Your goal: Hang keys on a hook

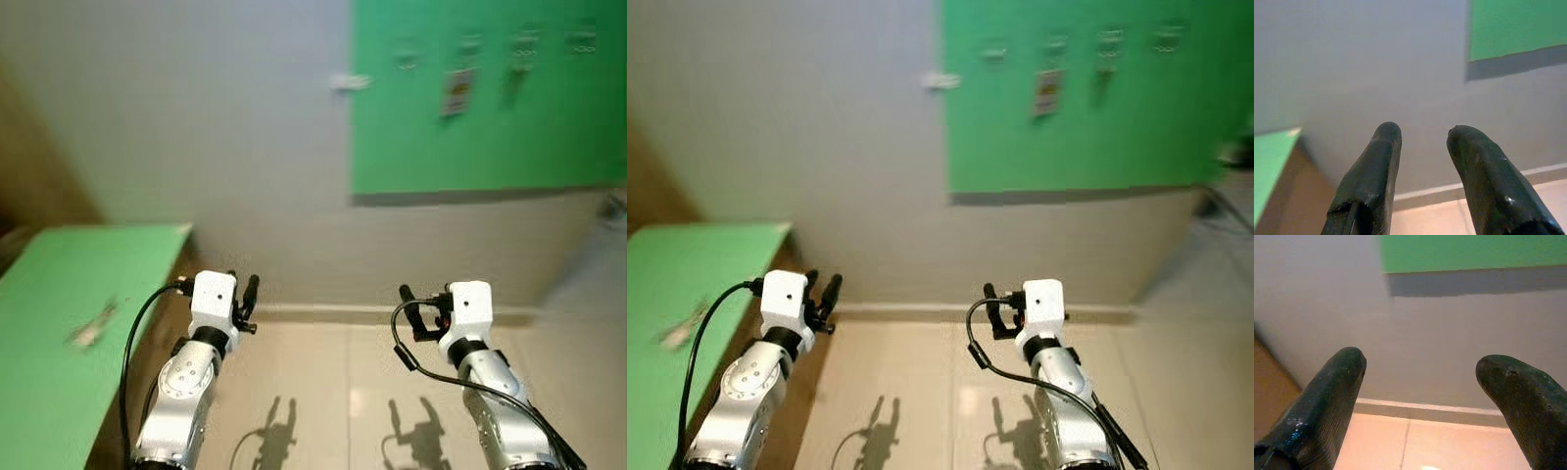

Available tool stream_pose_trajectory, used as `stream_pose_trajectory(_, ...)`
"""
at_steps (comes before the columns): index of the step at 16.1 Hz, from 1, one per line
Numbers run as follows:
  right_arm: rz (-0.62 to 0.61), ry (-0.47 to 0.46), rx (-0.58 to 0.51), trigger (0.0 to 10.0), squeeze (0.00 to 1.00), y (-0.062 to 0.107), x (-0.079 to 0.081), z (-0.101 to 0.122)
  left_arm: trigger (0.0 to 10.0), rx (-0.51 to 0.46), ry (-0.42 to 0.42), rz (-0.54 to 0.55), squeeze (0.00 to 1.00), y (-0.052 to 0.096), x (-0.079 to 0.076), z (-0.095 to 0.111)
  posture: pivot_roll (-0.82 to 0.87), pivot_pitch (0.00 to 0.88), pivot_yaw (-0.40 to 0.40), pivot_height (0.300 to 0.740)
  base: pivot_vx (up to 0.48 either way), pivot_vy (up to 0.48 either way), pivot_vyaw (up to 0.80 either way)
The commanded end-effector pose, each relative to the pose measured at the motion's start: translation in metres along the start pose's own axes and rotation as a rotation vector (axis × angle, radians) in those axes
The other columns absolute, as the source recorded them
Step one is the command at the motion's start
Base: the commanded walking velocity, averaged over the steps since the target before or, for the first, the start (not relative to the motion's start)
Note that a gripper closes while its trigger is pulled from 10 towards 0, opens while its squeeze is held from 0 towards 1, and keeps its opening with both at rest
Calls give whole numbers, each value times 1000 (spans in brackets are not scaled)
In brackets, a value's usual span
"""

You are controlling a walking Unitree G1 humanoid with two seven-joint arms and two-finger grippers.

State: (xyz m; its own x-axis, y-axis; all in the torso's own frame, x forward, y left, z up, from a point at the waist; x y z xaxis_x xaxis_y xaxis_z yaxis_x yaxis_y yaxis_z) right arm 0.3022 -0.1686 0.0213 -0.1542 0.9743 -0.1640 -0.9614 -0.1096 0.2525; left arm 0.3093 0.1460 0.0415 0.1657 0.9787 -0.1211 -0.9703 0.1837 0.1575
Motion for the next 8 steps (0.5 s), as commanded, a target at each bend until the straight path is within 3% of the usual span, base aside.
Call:
stream_pose_trajectory(1, -7, -1, -9, 10000, 0, 0, -1, 1, 10000, -2, -14, -11, 0, -4, -1, 4, -225, 0, 137, 740, 439, 0, 0)
stream_pose_trajectory(8, -5, -8, 5, 10000, 0, -4, -2, -1, 10000, -3, 10, -17, 0, -7, -5, 4, -220, 0, 135, 740, 439, 0, 0)
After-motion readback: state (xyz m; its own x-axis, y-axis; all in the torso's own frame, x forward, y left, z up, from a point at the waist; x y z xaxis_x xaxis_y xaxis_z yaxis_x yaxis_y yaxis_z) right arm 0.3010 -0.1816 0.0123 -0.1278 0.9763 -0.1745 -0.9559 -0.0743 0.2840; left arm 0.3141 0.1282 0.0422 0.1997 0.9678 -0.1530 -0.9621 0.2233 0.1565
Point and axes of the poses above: a point about 5 cm out from each wrist's last joint towards the gripper, its own y axis pointing back from the gripper into the wrist, its own z axis along the axis of the wrist's last joint, x = y × z, the point moved 5 cm from there along -y, pointing out of the wrist towards the gripper, and after that the axes turned 10 degrees about y, right-handed, at the moved point
